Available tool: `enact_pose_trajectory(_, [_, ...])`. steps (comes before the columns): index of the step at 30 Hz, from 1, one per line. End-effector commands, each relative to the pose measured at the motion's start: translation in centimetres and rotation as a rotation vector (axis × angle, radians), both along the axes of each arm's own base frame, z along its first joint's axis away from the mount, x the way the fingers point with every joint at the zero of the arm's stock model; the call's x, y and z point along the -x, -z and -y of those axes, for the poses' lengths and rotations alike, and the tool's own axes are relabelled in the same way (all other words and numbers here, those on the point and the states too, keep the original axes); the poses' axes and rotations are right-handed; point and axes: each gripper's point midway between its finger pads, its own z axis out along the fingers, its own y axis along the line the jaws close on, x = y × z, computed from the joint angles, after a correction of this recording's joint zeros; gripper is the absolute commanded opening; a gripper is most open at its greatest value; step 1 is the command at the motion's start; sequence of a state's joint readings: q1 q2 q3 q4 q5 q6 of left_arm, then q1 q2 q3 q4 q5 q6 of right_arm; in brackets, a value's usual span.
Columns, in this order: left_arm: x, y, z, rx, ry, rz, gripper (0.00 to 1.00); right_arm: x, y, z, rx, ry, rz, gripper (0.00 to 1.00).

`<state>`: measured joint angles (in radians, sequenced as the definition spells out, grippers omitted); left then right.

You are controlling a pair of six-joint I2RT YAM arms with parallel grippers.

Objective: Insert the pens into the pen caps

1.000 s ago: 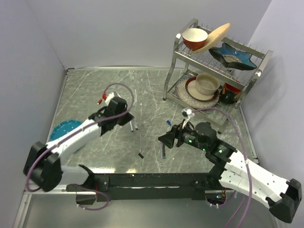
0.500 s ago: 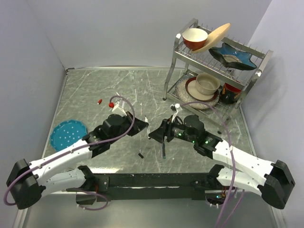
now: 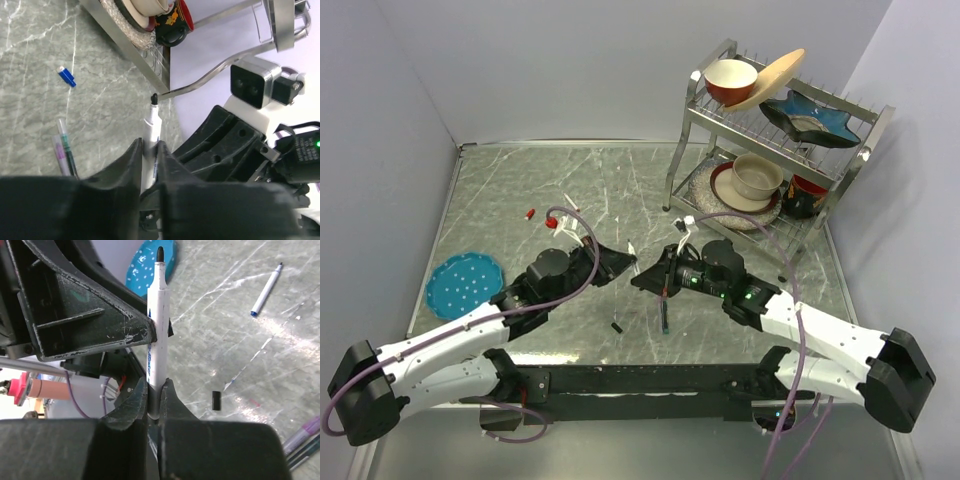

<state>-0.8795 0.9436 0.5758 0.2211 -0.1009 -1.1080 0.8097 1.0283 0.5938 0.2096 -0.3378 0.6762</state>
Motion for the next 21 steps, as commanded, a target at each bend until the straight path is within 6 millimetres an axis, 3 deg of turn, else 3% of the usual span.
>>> enact_pose_trajectory(1, [0.7,-1.5,0.1,-0.010,0.037,0.055,0.42,-0.9,-3.9,0.6,-0.074,0.061,0.101,0.00])
enact_pose_trajectory(3, [0.8,-0.6,-0.7,-0.075,0.017,0.016,0.52,-1.1,-4.0,1.4,-0.062,0.098,0.119,0.00])
enact_pose_trajectory(6, [0.7,0.3,-1.9,-0.150,-0.022,-0.021,0.52,-1.2,-3.6,2.8,-0.034,0.150,0.135,0.00])
enact_pose_trajectory(7, [1.0,1.7,-2.5,-0.209,-0.025,-0.052,0.50,-1.3,-3.5,3.2,-0.027,0.166,0.142,0.00])
enact_pose_trajectory(10, [1.9,3.3,-3.4,-0.262,-0.003,-0.061,0.33,-1.2,-3.5,4.6,-0.007,0.212,0.168,0.00])
enact_pose_trajectory(11, [2.6,4.5,-3.5,-0.279,0.021,-0.078,0.18,-1.1,-3.2,5.0,0.009,0.220,0.166,0.00])
enact_pose_trajectory(13, [3.3,5.6,-3.8,-0.310,0.052,-0.092,0.04,-1.1,-4.2,6.0,0.000,0.249,0.200,0.00])
enact_pose_trajectory(16, [4.5,8.2,-4.0,-0.354,0.090,-0.174,0.01,-1.0,-5.0,7.1,-0.003,0.287,0.234,0.00])
enact_pose_trajectory(21, [6.7,13.0,-4.3,-0.476,0.112,-0.313,0.01,-0.9,-4.7,8.6,0.015,0.336,0.243,0.00])
